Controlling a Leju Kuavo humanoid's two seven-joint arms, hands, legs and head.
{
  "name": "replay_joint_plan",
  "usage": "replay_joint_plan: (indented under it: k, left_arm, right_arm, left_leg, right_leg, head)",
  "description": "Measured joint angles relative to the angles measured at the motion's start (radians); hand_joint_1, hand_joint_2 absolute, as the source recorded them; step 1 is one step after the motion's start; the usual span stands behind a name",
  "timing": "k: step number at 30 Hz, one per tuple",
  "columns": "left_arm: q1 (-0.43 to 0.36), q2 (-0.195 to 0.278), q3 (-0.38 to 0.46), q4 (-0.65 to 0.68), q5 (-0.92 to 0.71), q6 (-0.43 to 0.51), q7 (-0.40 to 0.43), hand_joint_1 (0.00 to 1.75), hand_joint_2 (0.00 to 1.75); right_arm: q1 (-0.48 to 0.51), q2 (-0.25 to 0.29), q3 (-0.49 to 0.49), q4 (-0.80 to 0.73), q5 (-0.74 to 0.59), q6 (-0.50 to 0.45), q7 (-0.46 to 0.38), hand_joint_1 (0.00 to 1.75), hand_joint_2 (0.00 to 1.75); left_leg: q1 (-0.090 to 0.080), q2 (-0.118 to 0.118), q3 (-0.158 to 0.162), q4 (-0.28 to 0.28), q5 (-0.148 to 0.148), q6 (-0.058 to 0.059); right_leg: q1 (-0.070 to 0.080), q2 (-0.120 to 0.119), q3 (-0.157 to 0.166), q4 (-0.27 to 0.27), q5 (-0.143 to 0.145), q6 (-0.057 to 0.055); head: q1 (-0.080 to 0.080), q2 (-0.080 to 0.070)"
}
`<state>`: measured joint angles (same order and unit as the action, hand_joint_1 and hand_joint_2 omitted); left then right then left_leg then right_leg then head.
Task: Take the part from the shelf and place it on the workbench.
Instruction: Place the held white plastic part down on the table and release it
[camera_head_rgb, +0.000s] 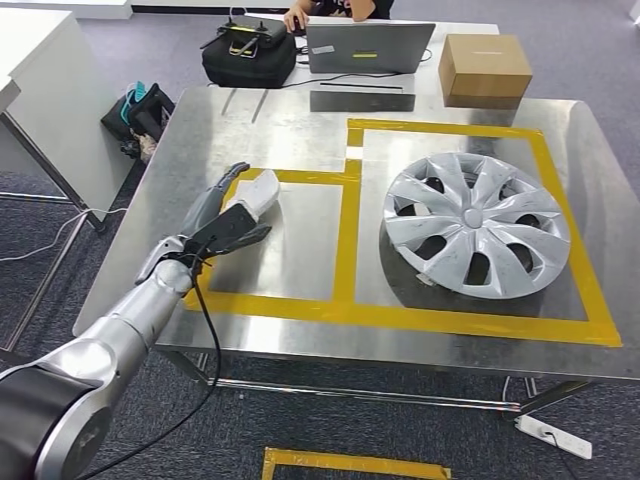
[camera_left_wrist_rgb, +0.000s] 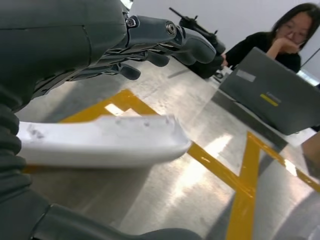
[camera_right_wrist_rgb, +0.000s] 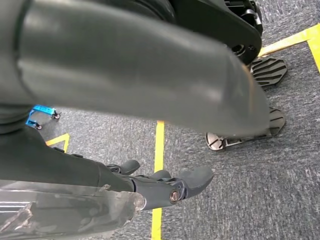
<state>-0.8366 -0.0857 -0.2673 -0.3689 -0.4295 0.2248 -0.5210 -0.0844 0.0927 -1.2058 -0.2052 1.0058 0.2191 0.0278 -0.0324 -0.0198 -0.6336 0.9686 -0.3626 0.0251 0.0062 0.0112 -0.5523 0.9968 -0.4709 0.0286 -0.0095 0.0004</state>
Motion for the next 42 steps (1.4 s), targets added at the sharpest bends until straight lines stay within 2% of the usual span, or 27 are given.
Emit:
replay_joint_plan:
  k: [7, 13, 17, 20, 24, 29, 36, 38, 40, 42]
  left_arm:
    - [0.041, -0.031, 0.034, -0.084, 0.127, -0.015, -0.085, 0.00, 0.00]
    - [0.101, -0.055, 0.102, -0.206, 0.317, -0.113, -0.153, 0.00, 0.00]
    - [0.167, -0.071, 0.132, -0.357, 0.421, -0.154, -0.156, 0.00, 0.00]
    - [0.221, -0.076, 0.136, -0.483, 0.442, -0.137, -0.163, 0.00, 0.00]
    - [0.329, -0.082, 0.133, -0.701, 0.478, -0.119, -0.177, 0.00, 0.00]
    - [0.471, -0.083, 0.113, -0.951, 0.541, -0.146, -0.181, 0.00, 0.00]
    - [0.602, -0.076, 0.104, -1.177, 0.567, -0.175, -0.181, 0.00, 0.00]
    - [0.627, -0.073, 0.104, -1.220, 0.567, -0.179, -0.181, 0.00, 0.00]
    - [0.650, -0.070, 0.105, -1.257, 0.588, -0.197, -0.181, 0.00, 0.00]
    - [0.665, -0.067, 0.107, -1.280, 0.612, -0.217, -0.181, 0.00, 0.00]
  right_arm:
    - [0.000, 0.000, 0.000, 0.000, -0.003, -0.003, -0.002, 0.00, 0.00]
    - [0.001, 0.000, 0.000, 0.000, -0.015, -0.013, -0.002, 0.00, 0.00]
    - [0.002, 0.001, -0.002, 0.000, -0.025, -0.019, -0.003, 0.00, 0.00]
    - [0.004, 0.001, -0.003, 0.000, -0.034, -0.022, -0.008, 0.00, 0.00]
    - [0.006, 0.004, -0.014, 0.000, -0.048, -0.026, -0.018, 0.00, 0.00]
    - [0.010, 0.009, -0.027, 0.000, -0.061, -0.035, -0.021, 0.00, 0.00]
    - [0.015, 0.010, -0.044, 0.000, -0.074, -0.043, -0.023, 0.00, 0.00]
    - [0.015, 0.011, -0.047, 0.000, -0.078, -0.046, -0.023, 0.00, 0.00]
    - [0.015, 0.014, -0.052, 0.000, -0.083, -0.049, -0.023, 0.00, 0.00]
    - [0.015, 0.015, -0.058, 0.000, -0.089, -0.051, -0.028, 0.00, 0.00]
  left_leg:
    - [0.000, 0.000, 0.000, 0.000, 0.000, 0.000]
    - [0.000, 0.000, 0.000, 0.000, 0.000, 0.000]
    - [0.000, 0.000, 0.000, 0.000, 0.000, 0.000]
    - [0.000, 0.000, 0.000, 0.000, 0.000, 0.000]
    - [0.000, 0.000, 0.000, 0.000, 0.000, 0.000]
    - [0.000, 0.000, 0.000, 0.000, -0.001, 0.000]
    - [0.000, 0.000, 0.000, 0.000, -0.001, -0.001]
    - [-0.002, 0.000, 0.000, 0.002, -0.005, 0.003]
    - [-0.005, 0.000, 0.000, 0.004, -0.009, 0.012]
    - [0.000, 0.001, 0.009, -0.007, -0.003, 0.019]
  right_leg:
    - [0.000, 0.000, 0.000, 0.000, 0.000, 0.000]
    - [0.000, 0.000, 0.000, 0.000, 0.000, 0.000]
    - [0.000, 0.000, 0.000, 0.000, 0.000, 0.000]
    - [0.000, 0.000, 0.000, 0.000, 0.000, 0.000]
    - [0.000, 0.001, 0.000, 0.000, 0.000, 0.000]
    - [0.000, 0.001, 0.000, 0.000, 0.000, 0.000]
    - [0.000, 0.001, 0.000, 0.000, -0.001, 0.000]
    - [-0.002, 0.001, 0.001, -0.003, -0.001, 0.002]
    - [-0.004, 0.001, 0.004, -0.006, -0.001, 0.008]
    - [-0.003, 0.000, 0.005, -0.002, -0.006, 0.014]
  head:
    - [0.000, 0.000]
    - [0.000, 0.000]
    - [0.000, 0.000]
    - [0.000, 0.000]
    - [0.000, 0.000]
    - [0.000, 0.000]
    - [0.000, 0.000]
    - [0.000, 0.000]
    - [0.000, 0.000]
    - [0.000, 0.000]
